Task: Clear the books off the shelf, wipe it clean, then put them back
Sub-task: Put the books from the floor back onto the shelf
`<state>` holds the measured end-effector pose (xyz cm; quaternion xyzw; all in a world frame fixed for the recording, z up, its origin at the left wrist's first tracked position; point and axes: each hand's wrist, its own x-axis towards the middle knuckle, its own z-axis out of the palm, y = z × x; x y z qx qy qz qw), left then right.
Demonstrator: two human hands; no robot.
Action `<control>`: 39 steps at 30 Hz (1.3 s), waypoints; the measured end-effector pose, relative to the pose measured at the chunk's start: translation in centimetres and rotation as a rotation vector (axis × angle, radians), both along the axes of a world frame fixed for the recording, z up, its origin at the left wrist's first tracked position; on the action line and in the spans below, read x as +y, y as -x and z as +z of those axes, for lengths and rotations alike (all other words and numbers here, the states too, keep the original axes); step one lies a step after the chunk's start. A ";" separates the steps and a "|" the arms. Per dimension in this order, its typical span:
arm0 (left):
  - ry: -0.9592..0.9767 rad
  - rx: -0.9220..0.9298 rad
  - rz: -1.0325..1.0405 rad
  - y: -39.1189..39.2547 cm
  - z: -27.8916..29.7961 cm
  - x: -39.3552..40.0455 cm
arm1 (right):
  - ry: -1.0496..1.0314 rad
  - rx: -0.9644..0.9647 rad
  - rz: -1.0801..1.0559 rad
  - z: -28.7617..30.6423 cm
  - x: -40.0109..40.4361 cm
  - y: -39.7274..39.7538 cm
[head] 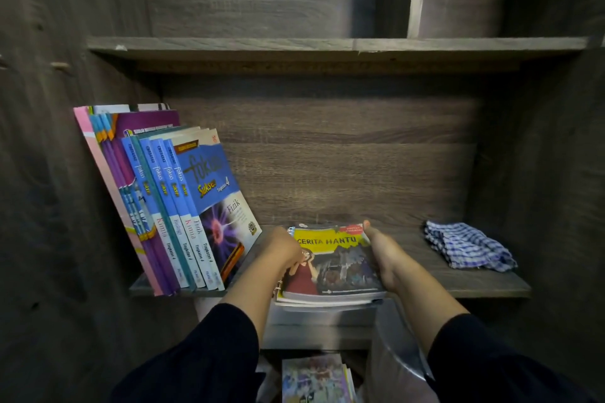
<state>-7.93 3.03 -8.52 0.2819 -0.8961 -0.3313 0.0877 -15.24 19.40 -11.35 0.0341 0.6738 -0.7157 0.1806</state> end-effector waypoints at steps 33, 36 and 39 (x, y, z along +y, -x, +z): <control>-0.729 0.141 -0.069 0.2 0.4 -0.6 | 0.045 -0.049 0.036 -0.1 1.0 0.4; -0.908 0.105 -0.115 -0.2 0.6 -1.8 | 0.036 -0.089 0.045 -0.5 1.6 0.6; -0.802 0.013 -0.183 -0.8 0.7 -1.9 | 0.011 -0.083 0.034 -0.1 1.7 0.1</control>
